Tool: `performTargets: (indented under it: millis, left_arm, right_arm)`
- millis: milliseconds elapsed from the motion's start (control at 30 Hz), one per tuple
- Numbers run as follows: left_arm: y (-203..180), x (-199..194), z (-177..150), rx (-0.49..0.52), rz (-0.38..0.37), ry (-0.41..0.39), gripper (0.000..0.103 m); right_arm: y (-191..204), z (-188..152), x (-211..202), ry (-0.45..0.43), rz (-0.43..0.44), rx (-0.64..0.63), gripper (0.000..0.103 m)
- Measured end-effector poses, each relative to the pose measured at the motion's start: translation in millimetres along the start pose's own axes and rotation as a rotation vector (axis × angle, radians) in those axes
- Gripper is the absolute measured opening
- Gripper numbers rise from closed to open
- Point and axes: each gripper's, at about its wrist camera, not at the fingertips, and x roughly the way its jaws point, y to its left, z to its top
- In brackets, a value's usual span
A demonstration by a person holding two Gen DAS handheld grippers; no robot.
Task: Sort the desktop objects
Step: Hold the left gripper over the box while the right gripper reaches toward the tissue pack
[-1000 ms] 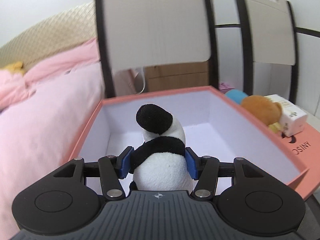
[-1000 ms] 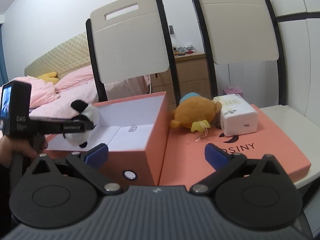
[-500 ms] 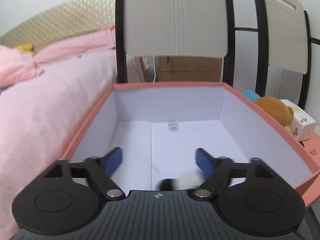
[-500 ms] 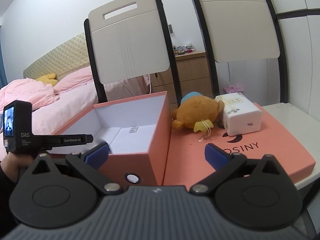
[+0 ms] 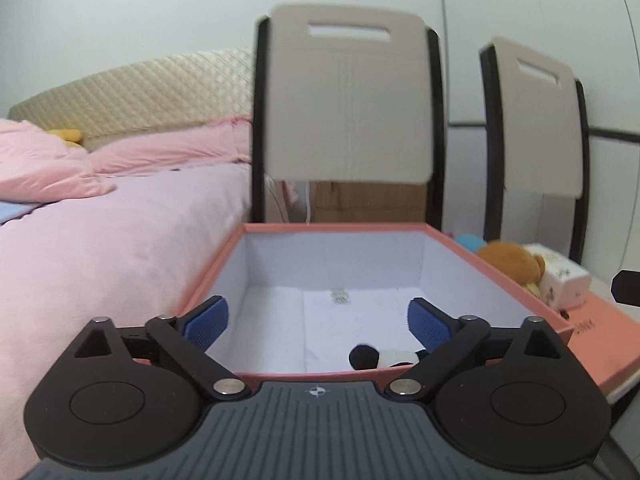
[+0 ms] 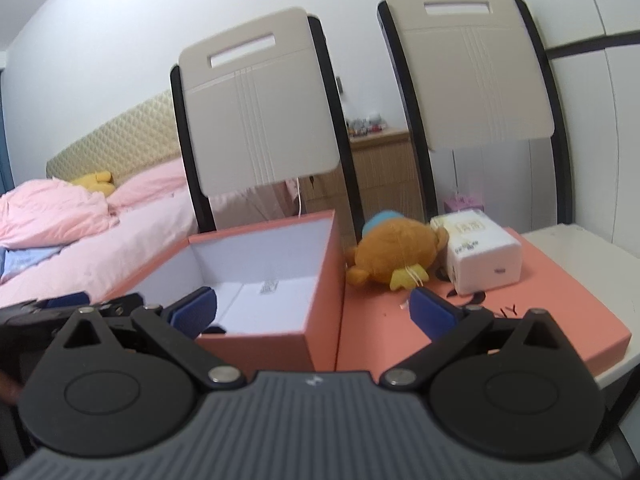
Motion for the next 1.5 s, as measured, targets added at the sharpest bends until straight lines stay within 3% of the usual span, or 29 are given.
performTargets:
  millis: [133, 267, 467, 1100, 1500]
  left_arm:
    - [6, -1, -2, -0.010, 0.030, -0.030, 0.100]
    - [6, -3, -4, -0.009, -0.006, -0.036, 0.103]
    - [5, -2, -5, -0.011, 0.012, -0.046, 0.103]
    - [-4, -1, -11, 0.032, 0.006, -0.043, 0.103]
    - [-4, -3, -12, 0.028, 0.000, -0.048, 0.103]
  right_arm:
    - [5, -1, 0, -0.029, -0.014, 0.000, 0.103]
    - [10, -3, 4, -0.028, -0.031, 0.010, 0.103]
    - [9, -1, 5, -0.029, 0.005, 0.047, 0.103]
    - [2, 0, -6, -0.065, 0.010, 0.034, 0.103]
    - [6, 4, 0, -0.005, 0.014, -0.023, 0.103]
